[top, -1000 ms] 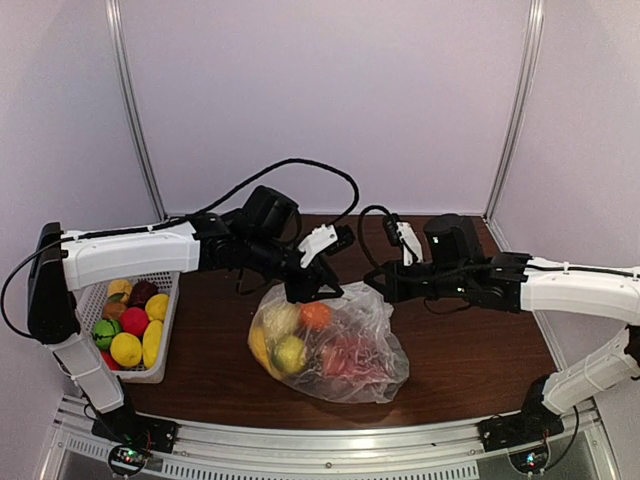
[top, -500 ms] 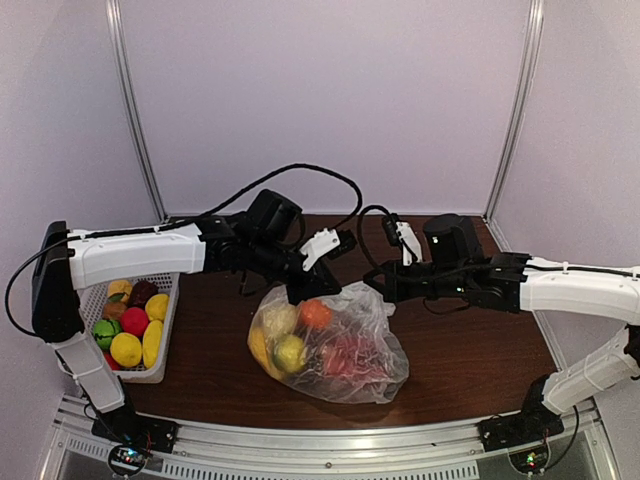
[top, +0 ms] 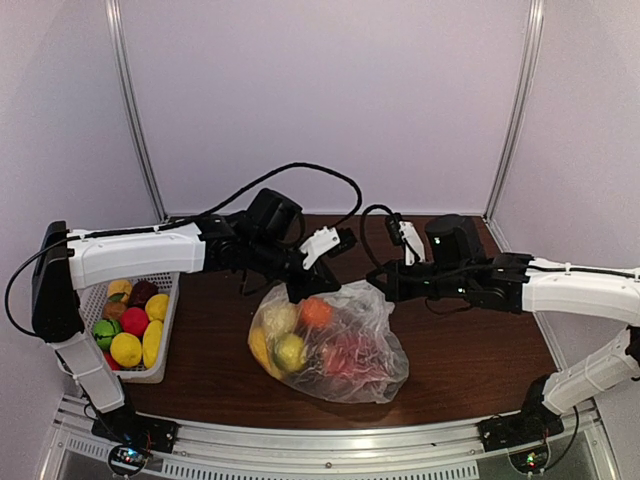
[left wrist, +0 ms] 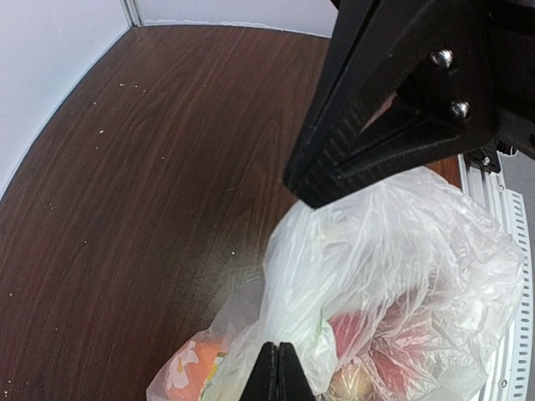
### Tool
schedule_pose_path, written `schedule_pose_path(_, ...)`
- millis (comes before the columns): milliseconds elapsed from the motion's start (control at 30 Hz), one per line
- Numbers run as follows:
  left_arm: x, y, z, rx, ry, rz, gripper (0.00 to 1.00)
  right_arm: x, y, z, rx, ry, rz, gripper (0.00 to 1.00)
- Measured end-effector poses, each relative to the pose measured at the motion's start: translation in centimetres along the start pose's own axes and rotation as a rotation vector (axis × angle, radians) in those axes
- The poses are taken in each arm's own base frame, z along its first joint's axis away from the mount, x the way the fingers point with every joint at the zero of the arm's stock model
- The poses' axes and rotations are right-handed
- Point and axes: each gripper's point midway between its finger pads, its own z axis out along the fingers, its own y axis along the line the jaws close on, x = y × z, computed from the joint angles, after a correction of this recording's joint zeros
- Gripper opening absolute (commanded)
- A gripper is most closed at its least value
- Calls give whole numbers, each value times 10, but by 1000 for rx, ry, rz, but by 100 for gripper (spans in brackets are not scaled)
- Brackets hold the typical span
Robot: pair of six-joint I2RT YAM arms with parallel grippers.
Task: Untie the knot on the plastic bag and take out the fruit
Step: Untie the bag handles from the takeout bag.
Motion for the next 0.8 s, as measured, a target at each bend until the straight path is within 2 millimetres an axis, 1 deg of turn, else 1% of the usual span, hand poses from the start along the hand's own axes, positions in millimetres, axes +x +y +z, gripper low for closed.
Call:
schedule_pose_path(367, 1, 12, -3, -31, -3, -11, 0, 0, -12, -10, 57, -28, 8, 0)
schedule_pose_path(533, -2, 19, -10, -54, -14, -31, 0, -1, -15, -16, 73, -44, 11, 0)
schedule_pose_path(600, -3, 24, -13, -73, -17, -42, 0, -1, -17, -19, 82, -48, 16, 0)
schedule_pose_path(800, 0, 49, -24, -143, -22, -108, 0, -1, -21, -25, 97, -62, 31, 0)
